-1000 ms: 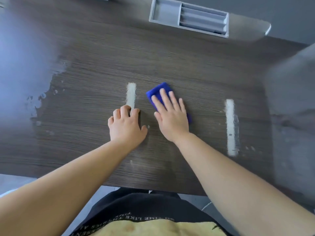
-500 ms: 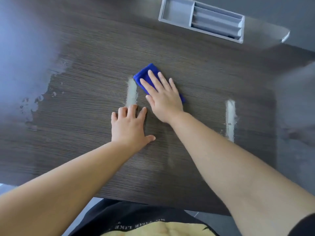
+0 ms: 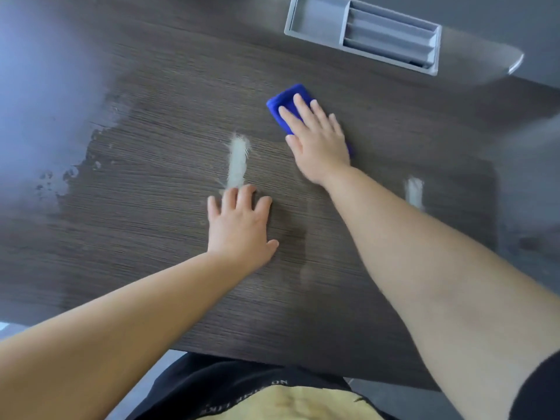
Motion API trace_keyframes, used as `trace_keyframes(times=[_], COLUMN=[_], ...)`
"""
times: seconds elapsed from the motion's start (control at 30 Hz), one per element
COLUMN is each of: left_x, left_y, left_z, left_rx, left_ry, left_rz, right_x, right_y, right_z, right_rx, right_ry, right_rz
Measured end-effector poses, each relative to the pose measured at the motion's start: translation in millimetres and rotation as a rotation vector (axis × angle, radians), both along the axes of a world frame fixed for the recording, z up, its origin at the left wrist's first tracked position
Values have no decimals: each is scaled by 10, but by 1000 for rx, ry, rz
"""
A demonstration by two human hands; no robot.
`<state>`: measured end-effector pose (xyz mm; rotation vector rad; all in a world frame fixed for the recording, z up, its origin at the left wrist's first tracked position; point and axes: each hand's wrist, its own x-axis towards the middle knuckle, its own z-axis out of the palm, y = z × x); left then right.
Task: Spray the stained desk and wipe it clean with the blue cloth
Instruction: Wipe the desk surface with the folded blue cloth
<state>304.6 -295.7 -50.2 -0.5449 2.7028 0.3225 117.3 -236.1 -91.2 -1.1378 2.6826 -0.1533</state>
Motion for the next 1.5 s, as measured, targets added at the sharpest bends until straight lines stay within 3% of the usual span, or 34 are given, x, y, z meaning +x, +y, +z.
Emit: trace_keyframes(times=[0.07, 0.23, 0.3, 0.4, 0.47, 0.53, 0.63, 0.7, 0.8, 0.87, 0.9, 1.0, 1.1, 1.3, 1.4, 1.5], left_x=[-56, -354, -441, -536, -596, -679, -819, -871, -926, -971, -986, -992, -971, -899, -886, -868], left_y=[119, 511, 643, 883, 1034, 1181, 1384, 1526, 1838, 1998, 2063, 2212, 2356, 2536, 2557, 2635], left_z=[28, 65, 53, 47, 56, 61, 31, 1, -14, -23, -31, -50, -74, -86, -83, -97], left_rx=[26, 125, 145, 147, 141, 127, 100, 102, 108, 96, 87, 75, 62, 74, 42, 22], left_ry=[44, 101, 96, 73, 62, 48, 28, 25, 22, 22, 21, 5, -5, -16, -12, 7], left_rz=[-112, -183, -177, -175, -191, -219, -227, -212, -233, -261, -271, -267, -252, -213, -201, -183], right_x=[-239, -365, -105, 167, -77, -480, -861, -761, -466, -561, -717, -1079, -935, 348, 3, -581], right_y=[334, 932, 876, 1092, 1429, 1802, 2188, 2145, 2152, 2340, 2463, 2846, 3148, 3436, 3434, 3434], right_z=[-26, -26, -41, -67, -59, -58, -33, -52, -91, -64, -58, -36, -38, -110, -82, -64], right_rx=[18, -35, -30, -42, -21, -4, -31, -19, -31, -21, -18, 27, 6, -31, -8, 8], right_ry=[19, -23, -27, 15, 23, 68, 32, 7, 50, 34, 32, -6, -15, 41, 8, 14], right_rz=[-165, -901, -821, -260, -63, -210, -691, -819, -484, -203, -162, -381, -518, -334, -209, -288])
